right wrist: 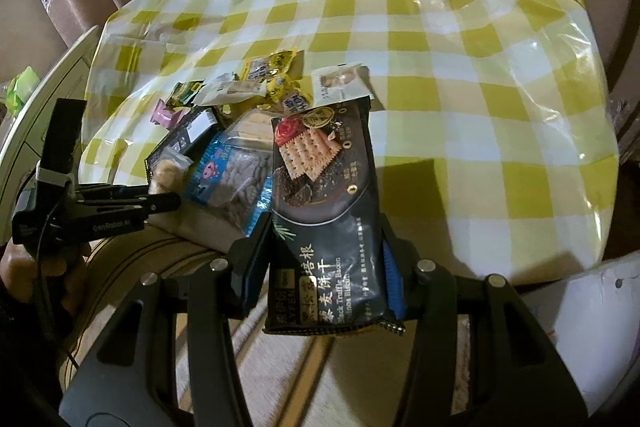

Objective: Organize snacks
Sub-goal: 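Lift the cookie bag with the left tool while the right tool lifts the cracker pack, then carry both packs into the white box and open both tools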

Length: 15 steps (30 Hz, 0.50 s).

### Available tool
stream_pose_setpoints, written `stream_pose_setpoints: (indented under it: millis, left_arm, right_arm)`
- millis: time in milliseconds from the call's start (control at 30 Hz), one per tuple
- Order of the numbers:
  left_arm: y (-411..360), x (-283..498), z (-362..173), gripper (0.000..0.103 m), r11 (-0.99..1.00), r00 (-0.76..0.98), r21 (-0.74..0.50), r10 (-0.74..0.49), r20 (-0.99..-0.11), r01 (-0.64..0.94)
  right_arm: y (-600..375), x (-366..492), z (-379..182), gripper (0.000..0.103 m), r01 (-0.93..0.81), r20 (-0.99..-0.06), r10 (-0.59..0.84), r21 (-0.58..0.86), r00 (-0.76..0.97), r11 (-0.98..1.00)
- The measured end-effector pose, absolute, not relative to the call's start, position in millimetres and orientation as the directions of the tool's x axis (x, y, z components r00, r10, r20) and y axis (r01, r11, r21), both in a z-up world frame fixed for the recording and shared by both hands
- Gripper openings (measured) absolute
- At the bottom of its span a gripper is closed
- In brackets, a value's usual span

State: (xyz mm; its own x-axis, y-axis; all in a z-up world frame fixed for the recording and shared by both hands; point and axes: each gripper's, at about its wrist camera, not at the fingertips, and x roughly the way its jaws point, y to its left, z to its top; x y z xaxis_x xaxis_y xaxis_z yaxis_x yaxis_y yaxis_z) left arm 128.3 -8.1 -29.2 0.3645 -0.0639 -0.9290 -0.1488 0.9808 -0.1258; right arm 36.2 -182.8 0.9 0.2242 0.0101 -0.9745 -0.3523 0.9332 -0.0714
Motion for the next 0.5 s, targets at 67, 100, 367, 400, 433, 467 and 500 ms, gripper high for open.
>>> stream_pose_setpoints:
  millis: [67,100,367,400,433,467,500]
  left_arm:
    - [-7.6,123.8,-22.9,0.039,0.979,0.387,-0.130,-0.060,-0.920,-0.156]
    - [-7.9,121.2,-20.0,0.039,0.978,0.397,-0.134,-0.061,-0.916,-0.157]
    - [-39.4,117.6,13.7,0.038,0.978,0.484,-0.177,-0.104,-0.869,-0.108]
    - [-47.9,119.1,16.5,0.038,0.979,0.488,-0.184,-0.118,-0.865,-0.088]
    - [-54.7,120.5,18.2,0.038,0.979,0.489,-0.190,-0.132,-0.862,-0.069]
    - [-61.4,122.7,18.7,0.038,0.979,0.489,-0.196,-0.148,-0.860,-0.049]
    - [-74.0,124.5,20.7,0.038,0.978,0.487,-0.210,-0.175,-0.856,-0.016]
  right_arm:
    - [-189.5,35.1,5.5,0.053,-0.340,-0.973,0.006,-0.075,0.231,0.938]
    - [-194.0,34.3,8.0,0.053,-0.331,-0.972,0.003,-0.076,0.233,0.940]
    - [-236.3,27.5,28.2,0.053,-0.254,-0.963,-0.055,-0.125,0.265,0.959]
    - [-243.1,26.0,30.5,0.053,-0.242,-0.961,-0.067,-0.134,0.267,0.961]
    - [-249.7,23.7,32.7,0.053,-0.231,-0.960,-0.079,-0.143,0.269,0.962]
    - [-258.1,21.4,34.7,0.053,-0.216,-0.959,-0.092,-0.154,0.269,0.964]
    - [-268.4,18.8,36.9,0.053,-0.196,-0.957,-0.108,-0.164,0.268,0.967]
